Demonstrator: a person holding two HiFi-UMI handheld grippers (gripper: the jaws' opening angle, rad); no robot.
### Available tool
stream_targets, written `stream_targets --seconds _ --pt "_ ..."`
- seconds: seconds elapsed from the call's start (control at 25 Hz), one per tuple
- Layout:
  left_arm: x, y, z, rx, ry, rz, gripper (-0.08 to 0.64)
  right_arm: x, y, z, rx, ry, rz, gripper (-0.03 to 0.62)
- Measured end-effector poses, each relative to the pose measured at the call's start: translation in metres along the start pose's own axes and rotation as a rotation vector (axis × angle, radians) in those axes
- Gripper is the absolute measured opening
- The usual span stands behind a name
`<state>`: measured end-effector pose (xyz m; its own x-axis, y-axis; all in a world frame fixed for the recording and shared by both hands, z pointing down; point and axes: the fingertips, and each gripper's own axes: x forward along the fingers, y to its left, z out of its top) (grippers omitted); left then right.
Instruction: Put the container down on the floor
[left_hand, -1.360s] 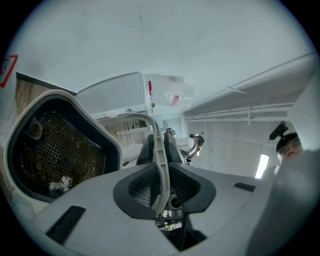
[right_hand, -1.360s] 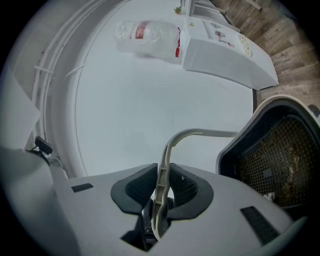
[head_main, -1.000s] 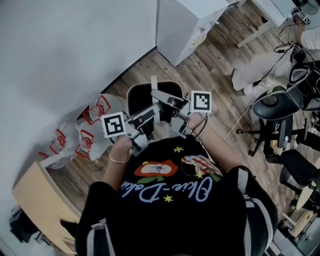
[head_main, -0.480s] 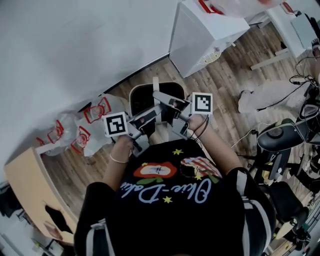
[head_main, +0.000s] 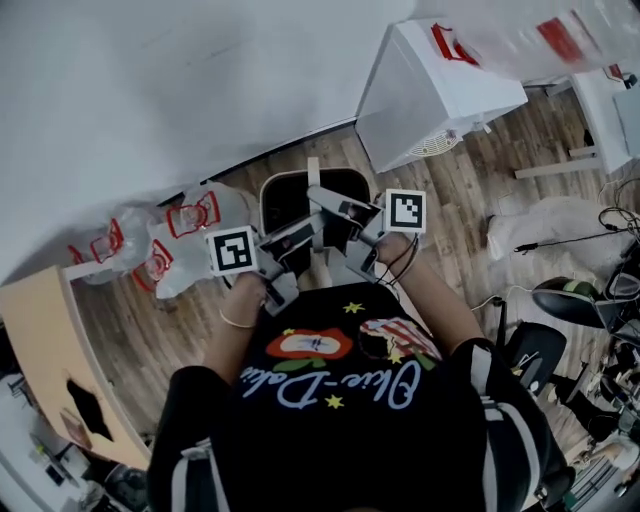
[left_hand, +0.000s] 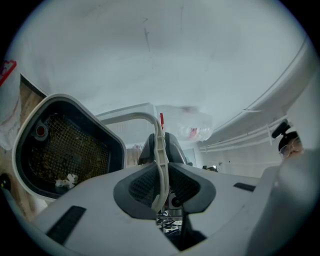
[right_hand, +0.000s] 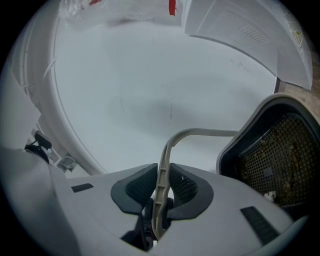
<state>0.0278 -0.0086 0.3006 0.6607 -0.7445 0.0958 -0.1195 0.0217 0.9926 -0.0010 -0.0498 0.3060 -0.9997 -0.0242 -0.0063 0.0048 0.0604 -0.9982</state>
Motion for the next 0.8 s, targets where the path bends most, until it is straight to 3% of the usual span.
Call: stream_targets --seconds 0.2,0.48,0.8 --pt "-0.002 0.0 0.003 -0.005 -0.051 0.026 0.064 0.006 0.002 0.002 -0.017 0.063 0.006 0.069" --pt "0.04 0.02 0.036 -0.021 -0.119 0.048 0.063 0.009 -0.024 0.048 0.01 0.172 -0.028 0.067" --pt "0.054 0.043 0.046 -0.05 -0.157 0.057 0.061 0.011 -0.048 0.06 -0.011 0.259 -0.073 0.067"
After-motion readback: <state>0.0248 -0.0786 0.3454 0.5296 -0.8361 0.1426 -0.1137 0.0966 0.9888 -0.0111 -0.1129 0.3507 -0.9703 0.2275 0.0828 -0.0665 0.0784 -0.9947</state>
